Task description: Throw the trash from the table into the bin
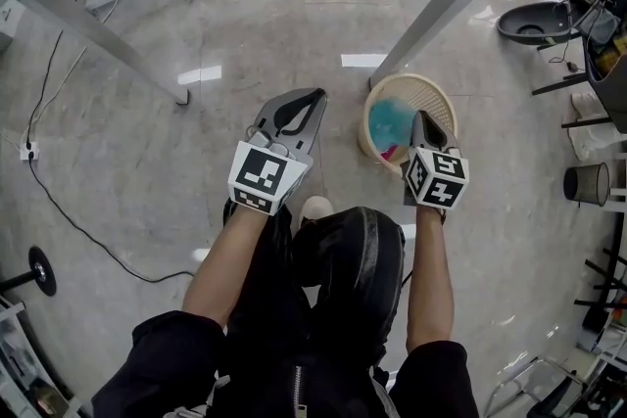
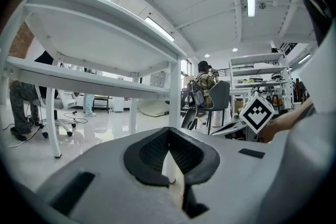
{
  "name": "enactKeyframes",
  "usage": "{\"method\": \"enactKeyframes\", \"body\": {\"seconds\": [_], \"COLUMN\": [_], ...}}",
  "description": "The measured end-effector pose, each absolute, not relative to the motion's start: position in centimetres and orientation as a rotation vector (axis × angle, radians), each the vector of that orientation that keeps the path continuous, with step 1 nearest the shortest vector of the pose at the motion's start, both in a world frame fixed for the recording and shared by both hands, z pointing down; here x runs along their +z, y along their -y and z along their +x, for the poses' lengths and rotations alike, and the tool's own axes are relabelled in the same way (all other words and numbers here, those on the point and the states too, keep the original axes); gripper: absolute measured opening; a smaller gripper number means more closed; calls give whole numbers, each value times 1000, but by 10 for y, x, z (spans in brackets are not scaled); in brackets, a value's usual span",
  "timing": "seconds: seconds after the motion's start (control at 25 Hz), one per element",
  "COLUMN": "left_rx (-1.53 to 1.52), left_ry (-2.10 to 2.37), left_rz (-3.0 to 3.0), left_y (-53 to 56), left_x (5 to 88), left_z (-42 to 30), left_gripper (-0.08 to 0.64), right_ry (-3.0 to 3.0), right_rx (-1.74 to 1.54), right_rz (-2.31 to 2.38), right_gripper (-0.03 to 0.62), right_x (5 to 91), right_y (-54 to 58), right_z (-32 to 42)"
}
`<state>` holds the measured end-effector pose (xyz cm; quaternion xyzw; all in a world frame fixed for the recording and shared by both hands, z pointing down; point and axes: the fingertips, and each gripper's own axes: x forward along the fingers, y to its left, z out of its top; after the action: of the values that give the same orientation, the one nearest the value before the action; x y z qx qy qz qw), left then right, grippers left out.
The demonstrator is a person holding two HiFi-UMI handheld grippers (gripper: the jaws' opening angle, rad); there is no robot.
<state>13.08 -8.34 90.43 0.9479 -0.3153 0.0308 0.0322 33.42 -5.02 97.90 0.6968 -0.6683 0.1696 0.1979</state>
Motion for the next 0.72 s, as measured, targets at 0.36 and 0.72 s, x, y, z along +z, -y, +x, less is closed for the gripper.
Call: {"method": "enactKeyframes", "body": {"seconds": [0.36, 0.72], "left_rx": [79, 178], "left_ry": [1000, 985], "left_rz": [2890, 2863], "left_y": [89, 76], "left_x": [853, 727], "left_z": [120, 110], "left_gripper": [6, 6], "right_ry": [1964, 2100], "right_rx": [425, 544], "right_rz": [1846, 1835], "right_gripper": [9, 9], "right_x": [904, 760], "right_y": [60, 54], "right_z": [296, 253]}}
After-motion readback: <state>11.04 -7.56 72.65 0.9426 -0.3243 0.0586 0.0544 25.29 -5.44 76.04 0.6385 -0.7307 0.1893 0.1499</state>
